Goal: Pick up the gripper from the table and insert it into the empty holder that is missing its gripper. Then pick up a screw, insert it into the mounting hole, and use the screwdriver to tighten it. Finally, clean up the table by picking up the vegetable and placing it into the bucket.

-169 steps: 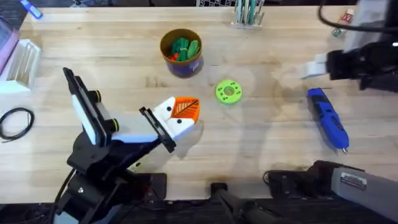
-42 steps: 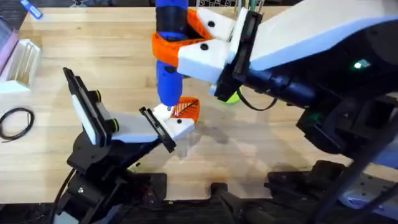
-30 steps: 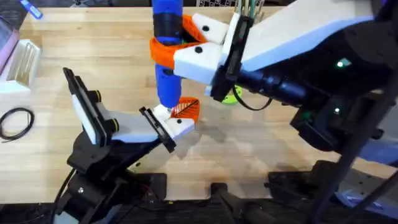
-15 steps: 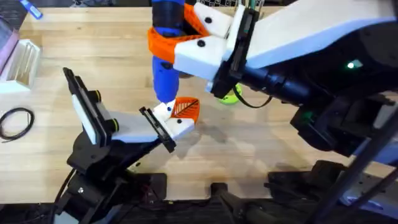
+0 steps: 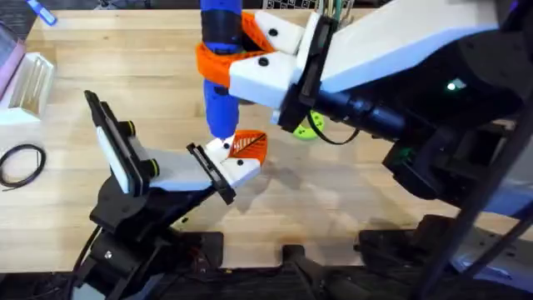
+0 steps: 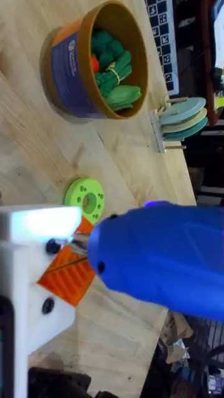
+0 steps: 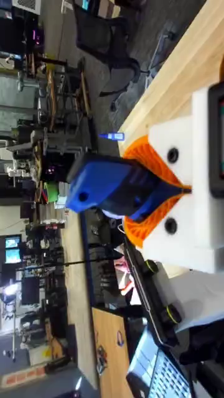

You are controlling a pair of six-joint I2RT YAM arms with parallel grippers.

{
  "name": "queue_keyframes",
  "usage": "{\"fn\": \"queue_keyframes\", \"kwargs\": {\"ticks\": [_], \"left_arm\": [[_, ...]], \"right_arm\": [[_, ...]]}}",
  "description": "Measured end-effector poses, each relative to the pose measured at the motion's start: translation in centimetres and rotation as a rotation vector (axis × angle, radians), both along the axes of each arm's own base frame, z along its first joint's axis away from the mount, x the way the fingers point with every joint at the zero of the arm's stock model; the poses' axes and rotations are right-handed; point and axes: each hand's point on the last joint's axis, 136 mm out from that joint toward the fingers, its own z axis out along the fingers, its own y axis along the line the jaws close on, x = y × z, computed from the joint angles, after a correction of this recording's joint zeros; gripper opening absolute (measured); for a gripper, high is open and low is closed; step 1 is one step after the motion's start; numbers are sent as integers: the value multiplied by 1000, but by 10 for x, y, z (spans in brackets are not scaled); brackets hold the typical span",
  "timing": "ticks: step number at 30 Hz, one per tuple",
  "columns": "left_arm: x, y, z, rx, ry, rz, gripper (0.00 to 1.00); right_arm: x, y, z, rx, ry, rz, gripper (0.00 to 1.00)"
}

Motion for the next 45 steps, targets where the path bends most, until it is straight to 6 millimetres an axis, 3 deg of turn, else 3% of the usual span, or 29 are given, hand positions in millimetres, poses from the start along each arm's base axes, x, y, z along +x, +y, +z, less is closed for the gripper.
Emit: {"fn": "queue_keyframes", "kwargs": {"ticks": [24,45], "left_arm": [[0,0,0,0,0,0,4],[0,0,0,0,0,0,4]], "right_arm": [[0,0,-5,-26,1,-5,25],[-2,-1,4,3,-31,-2,25]]}}
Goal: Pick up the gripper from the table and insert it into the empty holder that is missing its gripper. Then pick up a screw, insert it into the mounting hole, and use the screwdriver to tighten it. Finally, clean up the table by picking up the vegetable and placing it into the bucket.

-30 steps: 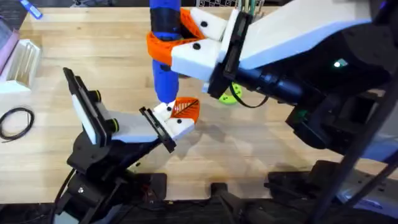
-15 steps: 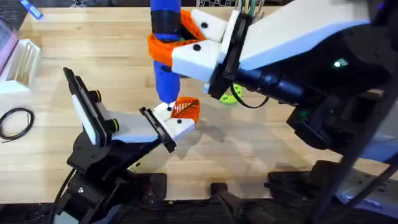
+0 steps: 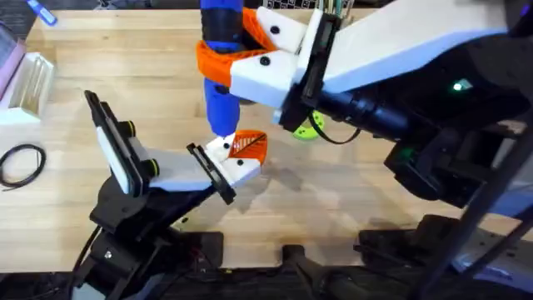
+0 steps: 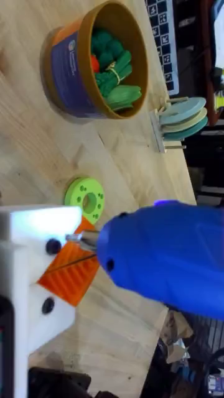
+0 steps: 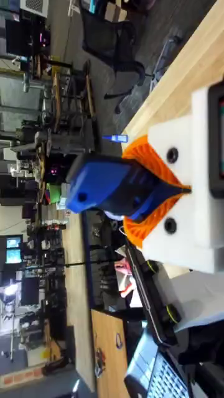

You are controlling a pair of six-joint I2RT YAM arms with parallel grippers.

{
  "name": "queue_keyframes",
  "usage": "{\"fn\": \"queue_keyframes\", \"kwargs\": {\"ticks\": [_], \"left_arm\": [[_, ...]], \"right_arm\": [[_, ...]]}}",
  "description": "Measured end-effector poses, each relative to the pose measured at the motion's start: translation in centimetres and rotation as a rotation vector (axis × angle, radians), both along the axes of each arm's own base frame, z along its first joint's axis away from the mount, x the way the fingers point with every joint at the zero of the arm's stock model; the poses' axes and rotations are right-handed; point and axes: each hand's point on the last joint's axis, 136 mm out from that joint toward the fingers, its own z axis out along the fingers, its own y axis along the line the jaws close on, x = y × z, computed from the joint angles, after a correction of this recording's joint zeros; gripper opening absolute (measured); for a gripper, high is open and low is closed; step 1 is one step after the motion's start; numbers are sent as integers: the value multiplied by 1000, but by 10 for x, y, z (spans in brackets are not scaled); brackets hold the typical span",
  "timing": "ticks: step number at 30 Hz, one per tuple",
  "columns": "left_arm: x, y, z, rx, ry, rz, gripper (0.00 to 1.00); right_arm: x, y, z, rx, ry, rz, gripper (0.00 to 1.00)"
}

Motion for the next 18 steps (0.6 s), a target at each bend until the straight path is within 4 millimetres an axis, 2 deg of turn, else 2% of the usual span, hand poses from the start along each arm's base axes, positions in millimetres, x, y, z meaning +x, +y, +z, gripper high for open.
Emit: {"fn": "queue_keyframes", "kwargs": {"ticks": [18], "left_arm": [[0,0,0,0,0,0,4]], "right_arm": [[-3,-1,1,-3,-3,13,25]]}}
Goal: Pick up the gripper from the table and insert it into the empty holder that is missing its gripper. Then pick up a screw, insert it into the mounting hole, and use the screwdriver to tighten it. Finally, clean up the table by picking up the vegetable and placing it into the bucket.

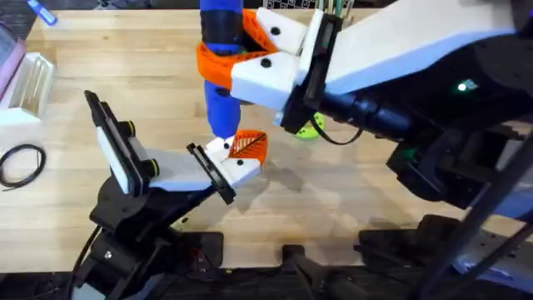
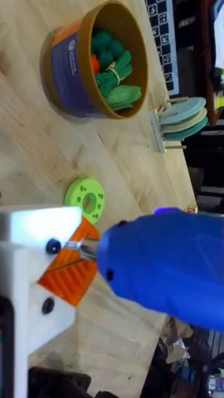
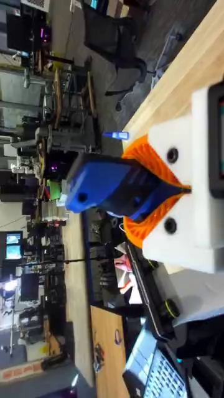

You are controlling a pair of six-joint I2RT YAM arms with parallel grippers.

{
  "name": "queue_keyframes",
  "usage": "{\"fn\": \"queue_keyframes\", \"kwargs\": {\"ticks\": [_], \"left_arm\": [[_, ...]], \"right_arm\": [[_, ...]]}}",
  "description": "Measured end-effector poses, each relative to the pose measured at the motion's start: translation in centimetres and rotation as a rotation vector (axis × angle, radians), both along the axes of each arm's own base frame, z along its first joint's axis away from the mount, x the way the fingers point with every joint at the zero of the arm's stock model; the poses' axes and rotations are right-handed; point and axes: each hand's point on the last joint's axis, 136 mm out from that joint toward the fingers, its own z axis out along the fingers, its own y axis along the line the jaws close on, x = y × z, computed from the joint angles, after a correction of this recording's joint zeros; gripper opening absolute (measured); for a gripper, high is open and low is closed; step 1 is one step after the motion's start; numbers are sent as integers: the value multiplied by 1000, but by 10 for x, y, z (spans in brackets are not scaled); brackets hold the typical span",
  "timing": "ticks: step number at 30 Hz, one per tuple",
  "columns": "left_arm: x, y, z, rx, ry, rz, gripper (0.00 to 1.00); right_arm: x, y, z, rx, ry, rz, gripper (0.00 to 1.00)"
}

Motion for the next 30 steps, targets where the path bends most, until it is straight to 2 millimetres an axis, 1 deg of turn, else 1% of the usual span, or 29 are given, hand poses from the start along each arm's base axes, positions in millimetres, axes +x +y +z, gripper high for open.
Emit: {"fn": "queue_keyframes", "kwargs": {"ticks": [4,10,30], "left_arm": [[0,0,0,0,0,0,4],[0,0,0,0,0,0,4],[0,0,0,0,0,0,4]], "right_arm": [[0,1,-6,-20,17,1,25],[1,1,-9,-30,25,1,25],[0,2,-9,-32,24,4,25]]}}
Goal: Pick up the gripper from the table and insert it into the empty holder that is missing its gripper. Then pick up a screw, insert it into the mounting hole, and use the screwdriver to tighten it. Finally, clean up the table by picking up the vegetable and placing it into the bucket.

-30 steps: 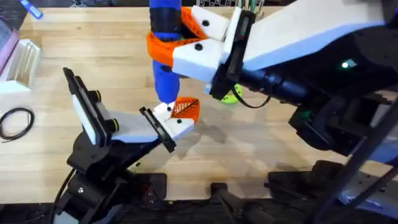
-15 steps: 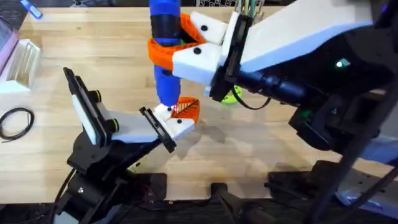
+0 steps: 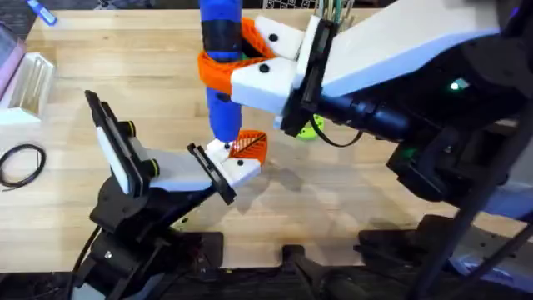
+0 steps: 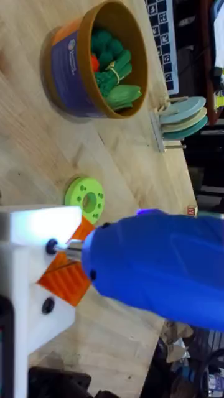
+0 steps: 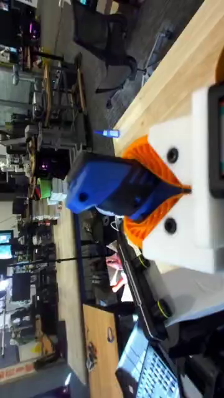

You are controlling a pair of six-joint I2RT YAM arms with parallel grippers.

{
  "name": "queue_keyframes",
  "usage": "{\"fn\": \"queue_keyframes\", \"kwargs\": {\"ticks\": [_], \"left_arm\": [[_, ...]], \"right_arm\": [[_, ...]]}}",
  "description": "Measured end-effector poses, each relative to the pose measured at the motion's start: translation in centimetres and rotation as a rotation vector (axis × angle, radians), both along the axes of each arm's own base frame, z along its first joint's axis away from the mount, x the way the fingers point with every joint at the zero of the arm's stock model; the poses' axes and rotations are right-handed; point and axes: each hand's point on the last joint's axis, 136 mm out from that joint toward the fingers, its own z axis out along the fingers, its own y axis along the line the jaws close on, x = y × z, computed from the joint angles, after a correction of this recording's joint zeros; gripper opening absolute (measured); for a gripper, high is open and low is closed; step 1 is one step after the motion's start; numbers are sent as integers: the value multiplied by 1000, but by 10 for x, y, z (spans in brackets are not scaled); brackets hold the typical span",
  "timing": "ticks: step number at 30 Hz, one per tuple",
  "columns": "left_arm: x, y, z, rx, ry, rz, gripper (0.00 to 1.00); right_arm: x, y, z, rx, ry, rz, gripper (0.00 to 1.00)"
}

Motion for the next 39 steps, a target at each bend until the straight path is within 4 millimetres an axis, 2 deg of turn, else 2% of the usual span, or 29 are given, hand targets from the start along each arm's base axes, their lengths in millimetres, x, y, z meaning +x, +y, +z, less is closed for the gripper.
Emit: {"fn": "queue_keyframes", "kwargs": {"ticks": [4,8,10,14,17,20,23,25,28,32,36,39], "left_arm": [[0,0,0,0,0,0,4],[0,0,0,0,0,0,4],[0,0,0,0,0,0,4],[0,0,0,0,0,0,4],[0,0,0,0,0,0,4],[0,0,0,0,0,0,4],[0,0,0,0,0,0,4],[0,0,0,0,0,0,4],[0,0,0,0,1,0,4],[0,0,0,0,1,0,4],[0,0,0,0,0,0,4],[0,0,0,0,0,0,4]], "right_arm": [[-1,-1,4,14,-13,0,25],[-8,-10,42,144,-127,-2,25],[-10,-15,53,180,-160,-7,25],[3,-17,40,131,-125,-37,25],[21,-21,18,31,-116,-94,25],[56,-38,-14,-121,-124,-227,25],[100,-77,-53,-330,-134,-431,25],[128,-114,-81,-501,-143,-570,25],[156,-169,-121,-773,-156,-717,25],[173,-231,-173,-1152,-183,-773,25],[178,-270,-218,-1445,-196,-719,25],[180,-287,-249,-1587,-176,-659,25]]}}
